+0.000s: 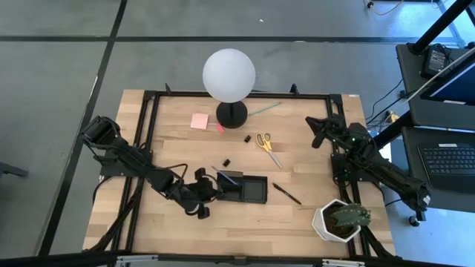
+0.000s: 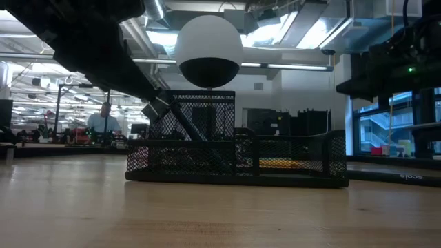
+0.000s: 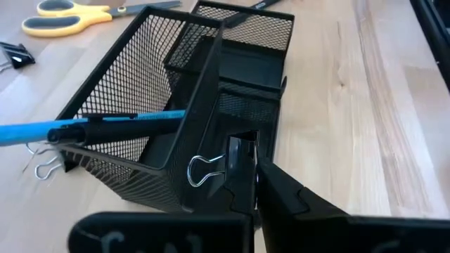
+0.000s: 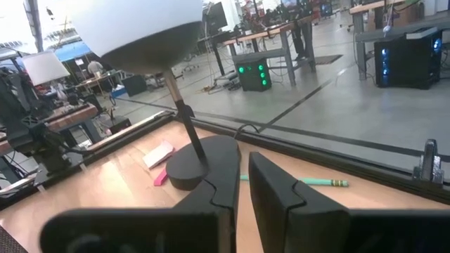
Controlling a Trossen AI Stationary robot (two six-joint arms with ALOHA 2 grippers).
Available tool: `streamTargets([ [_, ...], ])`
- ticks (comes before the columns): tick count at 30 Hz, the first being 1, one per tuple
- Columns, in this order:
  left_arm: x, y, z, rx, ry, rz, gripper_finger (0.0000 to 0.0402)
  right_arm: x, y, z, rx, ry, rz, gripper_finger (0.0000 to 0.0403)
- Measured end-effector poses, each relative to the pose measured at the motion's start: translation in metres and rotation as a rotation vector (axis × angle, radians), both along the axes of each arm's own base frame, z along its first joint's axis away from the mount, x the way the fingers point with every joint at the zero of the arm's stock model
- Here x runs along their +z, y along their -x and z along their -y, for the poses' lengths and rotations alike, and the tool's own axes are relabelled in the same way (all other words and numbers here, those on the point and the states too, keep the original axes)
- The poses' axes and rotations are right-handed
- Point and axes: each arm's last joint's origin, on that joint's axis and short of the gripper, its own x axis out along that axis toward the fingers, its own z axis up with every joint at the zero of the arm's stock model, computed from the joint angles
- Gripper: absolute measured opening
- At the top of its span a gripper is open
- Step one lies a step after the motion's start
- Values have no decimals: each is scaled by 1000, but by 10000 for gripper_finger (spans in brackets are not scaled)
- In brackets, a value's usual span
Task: Pick and place office supplies into organizer
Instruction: Put the bottom black binder clip into the black desk organizer, then put the pink sticky note into the black desk organizer
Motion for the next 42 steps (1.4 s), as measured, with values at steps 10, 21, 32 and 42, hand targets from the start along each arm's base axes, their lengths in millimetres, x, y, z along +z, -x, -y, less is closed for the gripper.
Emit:
streamTargets([
  [10, -18, -6, 4, -8, -12, -24, 2, -2, -1, 1, 0, 7, -29, 37],
  [21, -39, -11, 5, 18, -8, -62, 3, -2, -1, 1, 0, 6, -29, 37],
  [32, -36, -13, 1, 27, 14, -56, 50, -2, -1, 1, 0, 6, -29, 37],
  [42, 16, -2, -3, -61, 46, 60, 72, 0, -1, 1, 0, 13, -17, 37],
])
